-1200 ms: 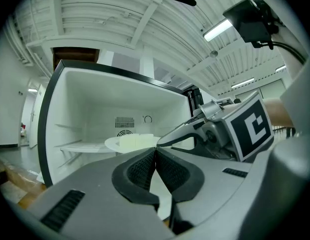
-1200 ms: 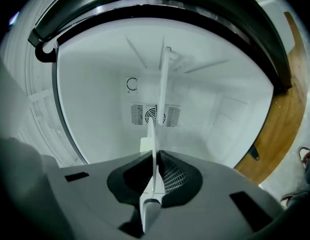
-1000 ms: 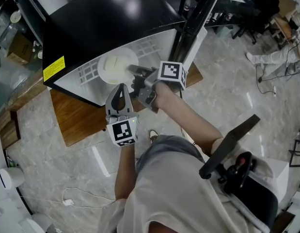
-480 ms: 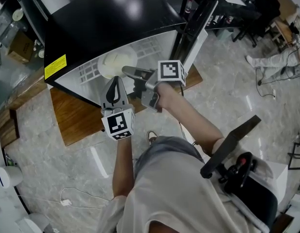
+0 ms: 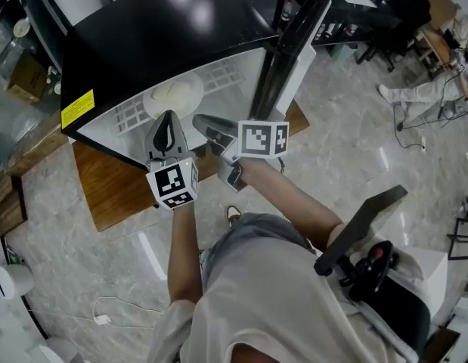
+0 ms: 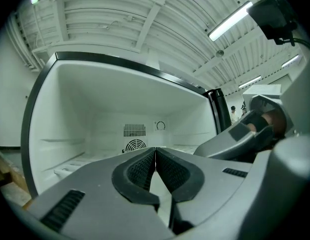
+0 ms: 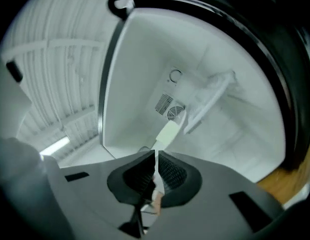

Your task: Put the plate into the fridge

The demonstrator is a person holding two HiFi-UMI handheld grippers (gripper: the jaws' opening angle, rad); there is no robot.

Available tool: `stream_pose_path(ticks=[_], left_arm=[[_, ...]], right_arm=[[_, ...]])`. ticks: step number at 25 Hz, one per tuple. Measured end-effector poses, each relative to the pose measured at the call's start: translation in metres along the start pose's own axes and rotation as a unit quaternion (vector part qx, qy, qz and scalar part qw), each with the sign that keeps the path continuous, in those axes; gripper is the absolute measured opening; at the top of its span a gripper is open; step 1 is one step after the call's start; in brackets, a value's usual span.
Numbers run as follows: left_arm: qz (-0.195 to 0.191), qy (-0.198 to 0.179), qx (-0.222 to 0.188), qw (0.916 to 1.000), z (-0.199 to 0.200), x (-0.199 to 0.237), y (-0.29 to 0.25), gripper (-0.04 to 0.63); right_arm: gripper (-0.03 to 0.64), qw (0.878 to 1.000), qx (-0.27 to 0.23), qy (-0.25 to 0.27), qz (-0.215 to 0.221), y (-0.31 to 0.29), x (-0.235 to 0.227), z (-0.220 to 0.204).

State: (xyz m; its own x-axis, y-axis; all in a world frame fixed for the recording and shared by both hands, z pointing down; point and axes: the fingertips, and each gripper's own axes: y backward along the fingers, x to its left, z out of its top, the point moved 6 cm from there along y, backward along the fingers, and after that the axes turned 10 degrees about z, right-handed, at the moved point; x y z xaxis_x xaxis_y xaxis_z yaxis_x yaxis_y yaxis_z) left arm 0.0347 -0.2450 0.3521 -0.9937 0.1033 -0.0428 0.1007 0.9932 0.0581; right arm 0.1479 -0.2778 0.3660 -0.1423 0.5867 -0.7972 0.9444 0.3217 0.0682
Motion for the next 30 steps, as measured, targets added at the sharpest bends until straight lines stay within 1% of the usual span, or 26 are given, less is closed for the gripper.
stream_pose_path(ticks=[1, 2, 3, 4, 5, 6, 7, 10, 12, 15, 18, 21, 23, 26, 30], left_arm=[[0.004, 0.000, -0.001, 1.0000, 0.001, 0.002, 0.001, 0.018], [0.010, 0.002, -0.003, 0.9999, 0.003, 0.003, 0.006, 0.018], [0.017, 0.007, -0.003, 0.9998, 0.004, 0.006, 0.012, 0.018], [0.024, 0.011, -0.002, 0.9996, 0.004, 0.008, 0.019, 0.018], [0.030, 0.014, 0.001, 0.9995, 0.003, 0.010, 0.025, 0.018], [0.032, 0.014, 0.007, 0.9994, 0.001, 0.011, 0.030, 0.018], [0.031, 0.011, 0.013, 0.9994, -0.001, 0.010, 0.033, 0.018], [0.017, -0.004, 0.027, 0.9995, -0.004, 0.003, 0.031, 0.018], [0.007, -0.012, 0.032, 0.9994, -0.003, 0.000, 0.024, 0.018], [0.001, -0.018, 0.037, 0.9992, 0.000, 0.000, 0.010, 0.018], [-0.005, -0.030, 0.030, 0.9991, 0.004, 0.004, -0.001, 0.018], [-0.009, -0.031, 0.036, 0.9988, 0.001, 0.007, -0.009, 0.018], [-0.011, -0.034, 0.037, 0.9987, -0.002, 0.004, -0.017, 0.018], [-0.003, -0.049, 0.030, 0.9984, -0.007, -0.001, -0.025, 0.018], [-0.003, -0.038, 0.030, 0.9988, -0.007, -0.004, -0.026, 0.018]], right_arm=[[0.032, 0.996, 0.005, 0.079, -0.028, -0.002, 0.002, 0.003], [0.029, 0.983, 0.019, 0.171, -0.061, -0.004, 0.006, 0.005], [0.029, 0.960, 0.037, 0.262, -0.091, -0.007, 0.012, 0.006], [0.029, 0.934, 0.055, 0.334, -0.112, -0.011, 0.018, 0.004], [0.029, 0.913, 0.069, 0.381, -0.124, -0.014, 0.023, 0.001], [0.029, 0.900, 0.079, 0.408, -0.130, -0.017, 0.026, -0.002], [0.029, 0.892, 0.084, 0.423, -0.135, -0.019, 0.027, -0.004], [0.029, 0.876, 0.085, 0.450, -0.149, -0.022, 0.028, -0.007], [0.029, 0.874, 0.083, 0.455, -0.149, -0.028, 0.026, -0.005], [0.029, 0.876, 0.080, 0.451, -0.152, -0.035, 0.020, 0.003], [0.029, 0.879, 0.076, 0.446, -0.154, -0.040, 0.016, 0.011], [0.029, 0.877, 0.079, 0.449, -0.153, -0.044, 0.011, 0.016], [0.029, 0.878, 0.081, 0.446, -0.154, -0.045, 0.004, 0.019], [0.029, 0.882, 0.075, 0.440, -0.153, -0.046, -0.007, 0.023], [0.029, 0.880, 0.073, 0.443, -0.154, -0.043, -0.008, 0.025]])
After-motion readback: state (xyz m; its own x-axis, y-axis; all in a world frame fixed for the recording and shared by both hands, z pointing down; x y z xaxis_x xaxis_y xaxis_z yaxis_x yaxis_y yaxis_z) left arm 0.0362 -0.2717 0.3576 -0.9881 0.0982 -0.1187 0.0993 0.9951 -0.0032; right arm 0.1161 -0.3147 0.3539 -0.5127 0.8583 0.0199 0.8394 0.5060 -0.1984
